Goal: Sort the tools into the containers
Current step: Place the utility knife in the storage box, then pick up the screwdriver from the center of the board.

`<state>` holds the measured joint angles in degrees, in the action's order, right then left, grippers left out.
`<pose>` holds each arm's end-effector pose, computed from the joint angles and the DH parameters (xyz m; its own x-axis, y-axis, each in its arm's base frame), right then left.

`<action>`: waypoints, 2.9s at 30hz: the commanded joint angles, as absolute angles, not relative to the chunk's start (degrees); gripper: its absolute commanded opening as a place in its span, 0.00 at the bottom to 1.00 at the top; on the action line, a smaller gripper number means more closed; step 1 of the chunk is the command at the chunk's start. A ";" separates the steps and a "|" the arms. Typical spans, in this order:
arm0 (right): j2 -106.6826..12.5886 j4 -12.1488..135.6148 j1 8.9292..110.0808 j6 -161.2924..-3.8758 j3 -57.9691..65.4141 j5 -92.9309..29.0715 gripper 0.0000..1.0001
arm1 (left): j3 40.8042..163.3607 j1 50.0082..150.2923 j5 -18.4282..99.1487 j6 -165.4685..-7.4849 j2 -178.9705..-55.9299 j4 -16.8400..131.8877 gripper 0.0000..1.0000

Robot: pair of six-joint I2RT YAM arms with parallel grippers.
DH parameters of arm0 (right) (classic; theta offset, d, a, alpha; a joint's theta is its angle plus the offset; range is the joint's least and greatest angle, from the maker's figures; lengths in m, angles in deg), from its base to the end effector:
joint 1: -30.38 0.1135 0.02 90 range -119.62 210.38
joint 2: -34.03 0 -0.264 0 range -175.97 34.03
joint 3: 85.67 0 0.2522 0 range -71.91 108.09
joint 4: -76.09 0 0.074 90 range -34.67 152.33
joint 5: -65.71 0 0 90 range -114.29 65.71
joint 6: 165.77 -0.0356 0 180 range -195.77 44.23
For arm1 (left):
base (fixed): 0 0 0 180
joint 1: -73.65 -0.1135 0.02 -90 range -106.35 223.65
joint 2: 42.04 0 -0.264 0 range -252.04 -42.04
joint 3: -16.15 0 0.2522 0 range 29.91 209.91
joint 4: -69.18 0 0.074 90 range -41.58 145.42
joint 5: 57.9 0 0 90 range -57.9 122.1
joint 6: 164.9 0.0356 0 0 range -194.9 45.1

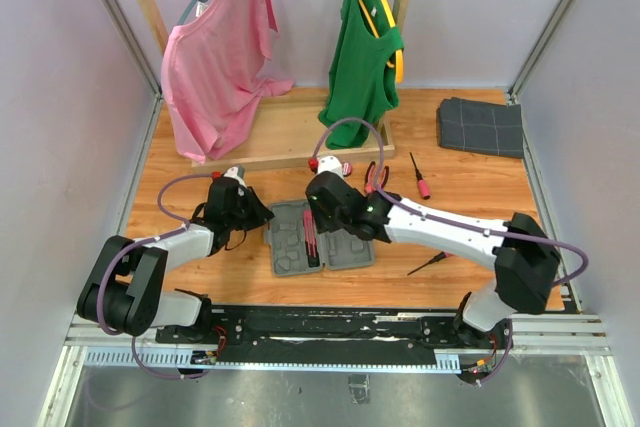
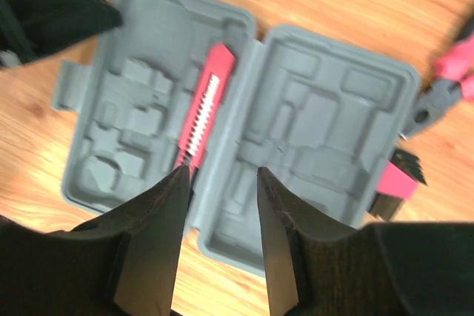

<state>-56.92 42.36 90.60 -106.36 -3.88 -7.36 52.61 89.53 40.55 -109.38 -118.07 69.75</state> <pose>0.1841 0.3008 0.2638 -0.6596 -0.1725 -0.7316 -0.4515 0.8690 0.2022 0.2251 -0.0695 0.1403 -0.7144 -0.3790 -0.5883 -0.0290 0.8560 -0.5162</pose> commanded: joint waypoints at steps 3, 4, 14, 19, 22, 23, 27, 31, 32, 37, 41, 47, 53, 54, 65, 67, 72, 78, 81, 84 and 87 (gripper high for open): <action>-47.86 45.20 87.08 -108.56 -16.13 -2.98 0.46 | 50.71 89.03 38.78 -108.80 -115.17 70.27 0.22; -46.24 45.27 86.34 -108.83 -17.83 -2.89 0.47 | 50.71 89.03 38.75 -108.90 -114.51 69.98 0.24; -32.83 40.56 77.19 -109.31 -29.02 2.62 0.65 | 52.86 88.96 37.04 -108.29 -106.01 61.76 0.43; -27.09 37.61 72.45 -111.58 -32.65 4.00 0.66 | 54.68 88.97 35.84 -107.94 -100.88 56.08 0.48; -24.08 35.52 70.69 -116.03 -34.91 6.74 0.67 | 55.87 89.00 34.82 -107.61 -97.56 53.04 0.52; -23.22 35.18 70.18 -117.84 -35.90 7.80 0.67 | 56.30 88.98 34.26 -107.45 -96.78 51.95 0.53; -21.32 33.54 67.43 -122.85 -38.58 9.09 0.68 | 58.46 89.01 32.72 -106.12 -94.72 47.86 0.56; -21.25 30.16 65.33 -127.49 -39.51 10.65 0.69 | 61.33 89.03 31.85 -104.58 -93.85 43.82 0.60; -21.13 29.55 64.98 -129.17 -39.67 11.32 0.70 | 62.08 89.01 32.32 -104.56 -93.65 42.87 0.61; -19.56 26.36 63.07 -135.46 -41.34 13.27 0.72 | 65.59 89.02 34.35 -103.95 -93.44 39.38 0.64; -18.13 25.77 60.80 -137.76 -42.87 12.37 0.73 | 67.73 88.95 34.97 -103.50 -92.91 37.50 0.66; -18.17 26.68 58.36 -137.30 -44.15 9.87 0.73 | 68.08 89.03 34.15 -103.45 -92.05 36.78 0.68; -20.18 31.01 55.65 -134.78 -45.70 5.49 0.72 | 67.59 89.03 34.84 -103.68 -92.49 36.69 0.68; -20.39 31.99 55.20 -134.53 -46.03 4.90 0.71 | 67.61 89.01 34.91 -103.60 -92.51 36.50 0.68; -24.47 38.10 50.28 -130.29 -48.59 -2.87 0.69 | 69.59 88.98 35.91 -102.26 -92.14 35.03 0.69; -25.21 39.18 49.36 -129.53 -49.03 -3.89 0.68 | 69.85 89.03 35.81 -102.14 -92.27 34.86 0.69; -27.11 41.50 47.43 -128.06 -49.99 -6.02 0.64 | 69.49 89.03 35.58 -102.24 -92.47 34.94 0.69; -28.12 42.41 46.48 -127.36 -50.28 -6.92 0.51 | 69.47 89.02 35.47 -102.32 -93.10 35.22 0.69; -27.10 42.36 46.25 -127.36 -50.42 -6.80 0.45 | 69.53 89.03 35.55 -102.41 -93.33 35.45 0.69; -25.37 41.70 46.16 -127.53 -50.51 -6.39 0.40 | 69.54 88.98 35.60 -102.41 -93.42 35.55 0.69; -23.31 40.82 46.19 -127.67 -50.42 -5.80 0.36 | 69.47 89.03 35.64 -102.41 -93.38 35.56 0.69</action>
<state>-24.95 44.48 47.33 -127.19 -48.69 -4.26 68.15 89.46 34.95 -103.17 -93.33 35.13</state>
